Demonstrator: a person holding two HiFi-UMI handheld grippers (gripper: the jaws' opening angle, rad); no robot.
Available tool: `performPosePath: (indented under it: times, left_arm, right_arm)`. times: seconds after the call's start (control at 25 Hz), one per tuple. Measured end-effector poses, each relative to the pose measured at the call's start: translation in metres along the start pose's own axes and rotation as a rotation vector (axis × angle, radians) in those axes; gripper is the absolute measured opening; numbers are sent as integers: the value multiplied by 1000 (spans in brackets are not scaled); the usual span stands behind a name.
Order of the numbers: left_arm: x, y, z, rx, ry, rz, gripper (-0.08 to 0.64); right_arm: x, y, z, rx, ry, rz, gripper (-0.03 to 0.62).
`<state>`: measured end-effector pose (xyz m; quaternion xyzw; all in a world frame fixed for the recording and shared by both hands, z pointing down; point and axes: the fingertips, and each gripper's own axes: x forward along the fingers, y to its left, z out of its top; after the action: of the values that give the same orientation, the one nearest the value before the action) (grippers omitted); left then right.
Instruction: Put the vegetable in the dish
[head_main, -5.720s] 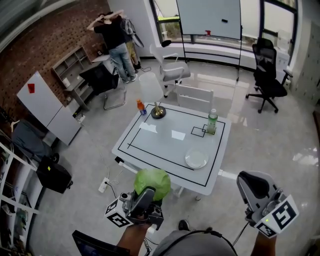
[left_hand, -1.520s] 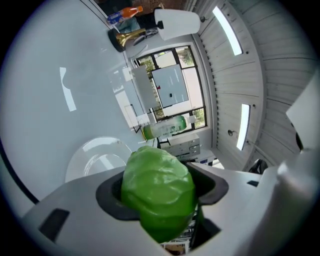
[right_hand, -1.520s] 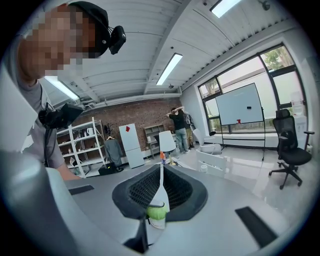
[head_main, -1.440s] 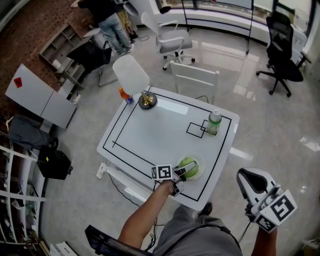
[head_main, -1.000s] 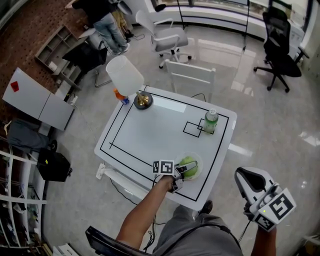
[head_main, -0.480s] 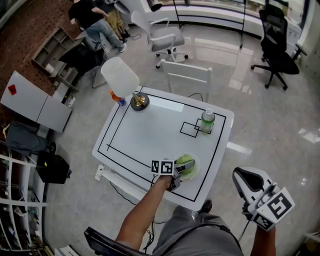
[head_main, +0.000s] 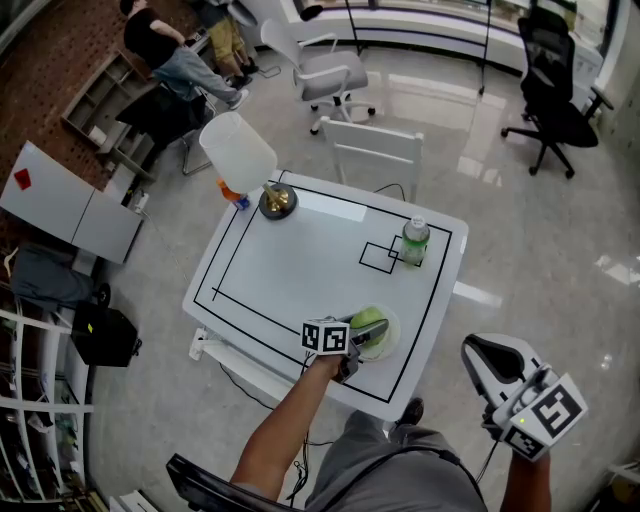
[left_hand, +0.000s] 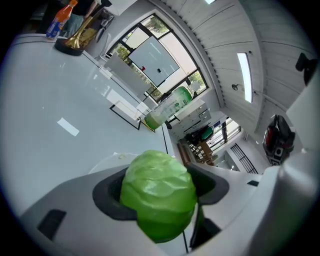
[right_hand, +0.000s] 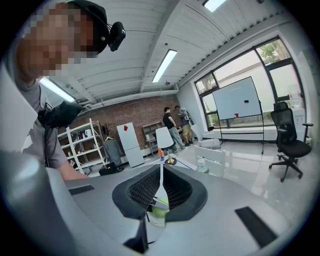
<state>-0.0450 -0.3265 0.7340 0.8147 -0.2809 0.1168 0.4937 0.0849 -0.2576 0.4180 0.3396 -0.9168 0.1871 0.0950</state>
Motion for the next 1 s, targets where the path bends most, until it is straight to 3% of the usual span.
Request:
performPosePath:
  times: [0.56,0.76,0.88,1.0]
  left_arm:
    - [0,4,-3,208,62,89,353]
    - [-4,-2,-21,185,171,-14,342]
    - [-4,-7,-32,229,273,-67,341]
    - [-3,-9,-33,293,319,-76,342]
  right_arm:
    - [8,0,-4,9,19,2,9]
    - [13,1,-8,12,27,6,9]
    - [18,3,-11,12,32,10,9]
    - [23,5,-14,16,37,16,9]
